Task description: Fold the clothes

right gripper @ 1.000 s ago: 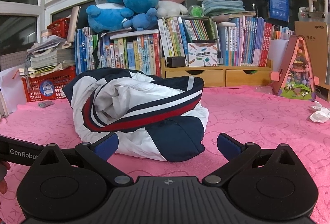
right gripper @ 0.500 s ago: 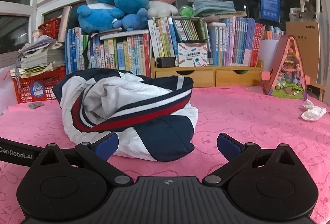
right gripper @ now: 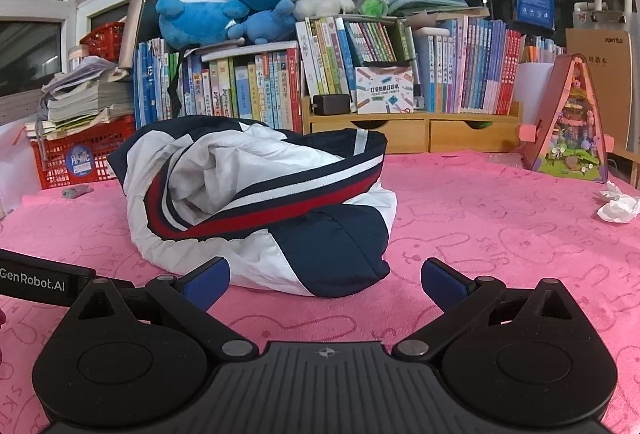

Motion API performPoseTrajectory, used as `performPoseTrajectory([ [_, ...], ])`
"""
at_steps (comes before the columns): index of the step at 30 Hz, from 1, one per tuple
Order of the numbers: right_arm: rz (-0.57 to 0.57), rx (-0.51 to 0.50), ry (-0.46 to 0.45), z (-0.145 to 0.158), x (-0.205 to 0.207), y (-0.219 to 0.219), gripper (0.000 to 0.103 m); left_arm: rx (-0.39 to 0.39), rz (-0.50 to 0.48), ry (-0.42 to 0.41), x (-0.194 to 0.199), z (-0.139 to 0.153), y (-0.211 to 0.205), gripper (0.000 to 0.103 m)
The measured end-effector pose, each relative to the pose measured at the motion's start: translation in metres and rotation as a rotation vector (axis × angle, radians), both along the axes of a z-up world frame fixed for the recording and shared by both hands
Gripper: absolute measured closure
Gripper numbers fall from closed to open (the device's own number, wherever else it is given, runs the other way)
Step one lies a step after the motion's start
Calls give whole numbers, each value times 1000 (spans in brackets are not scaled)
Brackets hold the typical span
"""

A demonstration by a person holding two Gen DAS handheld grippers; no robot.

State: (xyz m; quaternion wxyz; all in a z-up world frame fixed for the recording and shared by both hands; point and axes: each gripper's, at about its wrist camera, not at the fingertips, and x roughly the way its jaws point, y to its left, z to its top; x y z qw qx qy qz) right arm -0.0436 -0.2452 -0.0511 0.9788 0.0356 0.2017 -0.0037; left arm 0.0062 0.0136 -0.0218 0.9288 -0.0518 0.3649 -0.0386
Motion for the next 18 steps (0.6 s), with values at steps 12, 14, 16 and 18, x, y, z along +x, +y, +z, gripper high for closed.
performPoseTrajectory([
  [12,11,52,152,-11,46,-21,0,40,-31,-33,11,9,3,0],
  [14,12,74,135,0,56,-27,0,64,-19,-64,17,17,7,0],
  [16,12,148,95,19,68,-37,0,72,-1,-83,22,22,12,0],
  [18,9,243,77,35,91,-49,0,58,12,-84,25,23,16,0],
])
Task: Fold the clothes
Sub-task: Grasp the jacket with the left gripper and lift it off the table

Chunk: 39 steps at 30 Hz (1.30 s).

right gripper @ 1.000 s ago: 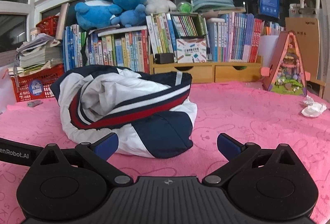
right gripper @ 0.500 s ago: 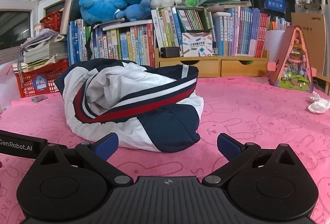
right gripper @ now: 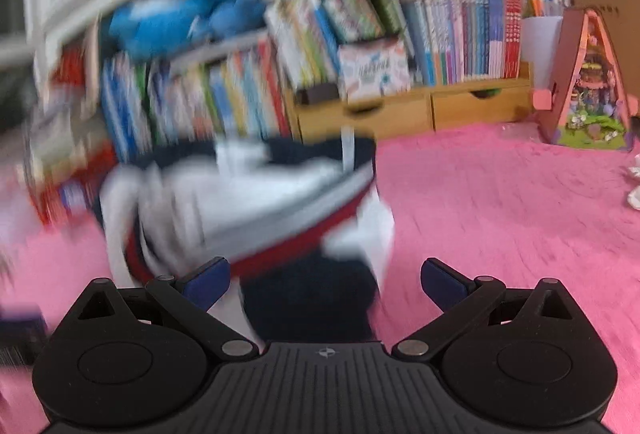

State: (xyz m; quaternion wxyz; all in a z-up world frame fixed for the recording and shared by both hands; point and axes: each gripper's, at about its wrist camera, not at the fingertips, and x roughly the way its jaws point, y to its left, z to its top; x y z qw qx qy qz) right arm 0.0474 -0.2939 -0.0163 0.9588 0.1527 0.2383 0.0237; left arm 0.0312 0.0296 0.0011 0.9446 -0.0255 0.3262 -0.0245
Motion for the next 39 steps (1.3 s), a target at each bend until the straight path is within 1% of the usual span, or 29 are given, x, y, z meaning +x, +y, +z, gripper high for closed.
performPoseTrajectory([
  [1,-2,37,9,5,17,-6,1,-7,6,-1,1,1,2,0],
  [3,-35,67,27,9,54,-15,4,-20,0,7,3,-1,4,0],
  [4,-62,63,40,8,75,-19,9,-22,-6,13,4,-1,5,0],
  [5,-90,50,64,6,97,-22,17,-20,-10,17,5,-2,5,0],
  [6,-120,34,99,2,116,-25,22,-19,-12,21,6,-2,6,0],
  [7,-143,10,143,-6,132,-27,32,-20,-15,24,8,-2,7,0],
  [9,-168,-36,232,-22,160,-27,45,-19,-25,23,11,-2,8,0],
  [10,-149,-40,266,-31,168,-27,61,-16,-30,20,13,-2,9,0],
  [11,-124,-30,282,-37,172,-28,76,-11,-38,8,15,-1,9,0],
  [12,-103,-24,279,-40,171,-27,82,-6,-49,-12,17,-2,10,0],
  [13,-87,-39,257,-39,168,-24,90,-10,-65,-39,19,-2,10,0],
  [14,-68,-73,212,-34,161,-19,93,-36,-86,-73,20,-3,12,0],
  [15,-51,-103,147,-25,150,-15,94,-75,-105,-107,22,-5,14,0],
  [16,-35,-128,75,-16,137,-11,95,-102,-116,-125,24,-6,14,0],
  [17,-19,-153,4,-6,125,-7,95,-115,-118,-123,28,-6,13,0],
  [18,-4,-144,-77,5,109,-7,95,-116,-122,-130,31,-5,10,0],
  [20,30,-99,-231,29,75,-8,95,-87,-128,-173,35,-1,4,0],
  [21,51,-80,-291,40,59,-10,95,-65,-122,-196,37,3,0,0],
  [23,86,-86,-363,56,34,-11,95,-46,-122,-245,44,8,-6,0],
  [25,128,-98,-387,60,15,-10,95,-31,-129,-293,53,13,-11,0],
  [28,181,-134,-391,56,-10,-3,95,49,-133,-355,65,19,-25,0],
  [31,209,-169,-385,49,-32,3,95,180,-125,-407,78,19,-45,0],
  [34,223,-160,-385,45,-54,3,95,354,-83,-470,96,7,-65,0],
  [35,227,-153,-383,46,-58,6,95,401,-63,-481,103,3,-68,0],
  [36,229,-154,-377,45,-61,8,95,429,-43,-486,110,2,-69,0],
  [39,209,-175,-348,38,-64,8,95,450,32,-483,127,7,-57,0],
])
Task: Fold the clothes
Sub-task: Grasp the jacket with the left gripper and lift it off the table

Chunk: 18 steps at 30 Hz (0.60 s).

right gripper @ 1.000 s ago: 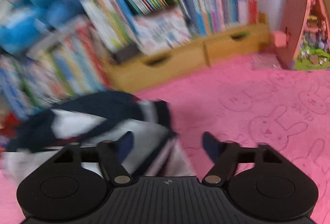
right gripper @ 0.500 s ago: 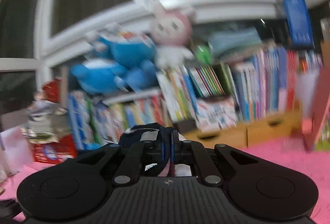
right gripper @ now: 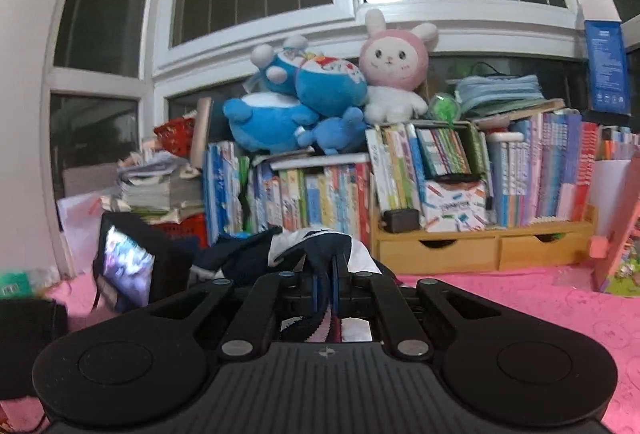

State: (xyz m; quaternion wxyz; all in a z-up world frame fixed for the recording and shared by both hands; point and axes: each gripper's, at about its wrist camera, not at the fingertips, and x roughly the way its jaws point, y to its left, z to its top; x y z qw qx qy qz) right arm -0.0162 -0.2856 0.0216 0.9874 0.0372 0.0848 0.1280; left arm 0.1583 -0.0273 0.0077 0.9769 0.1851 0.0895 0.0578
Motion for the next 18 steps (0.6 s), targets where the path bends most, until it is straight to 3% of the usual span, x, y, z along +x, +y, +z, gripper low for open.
performPoseTrajectory([
  [2,-16,13,18,-6,0,-3,95,14,107,-37,4,8,16,0],
  [4,-37,30,34,-11,1,-8,95,-21,160,-40,1,21,41,2],
  [5,-45,40,44,-12,4,-10,95,-61,96,-14,-9,27,50,5],
  [8,-45,67,45,-13,9,-13,95,-118,-244,67,-53,36,58,0],
  [10,-45,68,39,-13,11,-12,95,-79,-397,114,-76,31,45,0],
  [14,-33,87,42,-12,9,-9,95,58,-492,149,-91,10,5,0],
  [18,0,87,36,-12,-6,-6,94,70,-427,146,-66,-3,-23,0],
])
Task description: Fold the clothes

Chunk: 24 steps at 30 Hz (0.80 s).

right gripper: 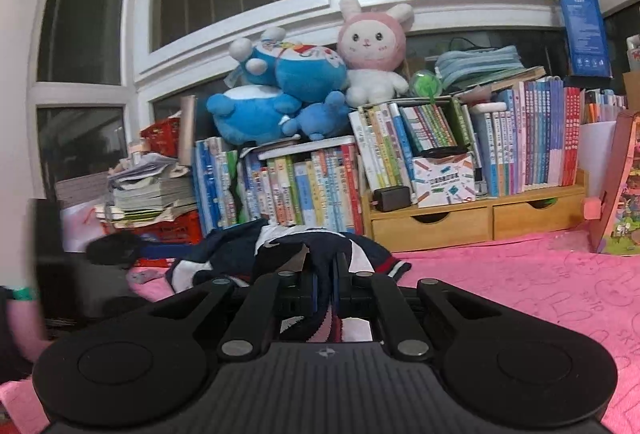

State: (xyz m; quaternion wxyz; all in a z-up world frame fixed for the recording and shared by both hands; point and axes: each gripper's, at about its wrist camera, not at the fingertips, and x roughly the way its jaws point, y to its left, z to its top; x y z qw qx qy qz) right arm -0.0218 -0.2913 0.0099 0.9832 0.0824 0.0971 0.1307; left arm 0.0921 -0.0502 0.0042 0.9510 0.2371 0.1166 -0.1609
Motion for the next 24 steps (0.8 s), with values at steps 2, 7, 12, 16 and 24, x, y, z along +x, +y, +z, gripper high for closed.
performPoseTrajectory([
  [2,9,-2,-2,0,-8,1,94,11,76,-28,15,-2,-6,1],
  [7,9,-6,8,-5,-17,2,94,-12,337,-147,41,13,18,5],
  [12,-17,-65,51,-21,-14,18,93,-151,497,-265,29,55,66,4],
  [16,-24,-132,92,-38,-5,49,85,-219,555,-335,0,83,93,4],
  [24,-78,-269,248,-72,42,77,77,-187,661,-310,-50,88,146,1],
])
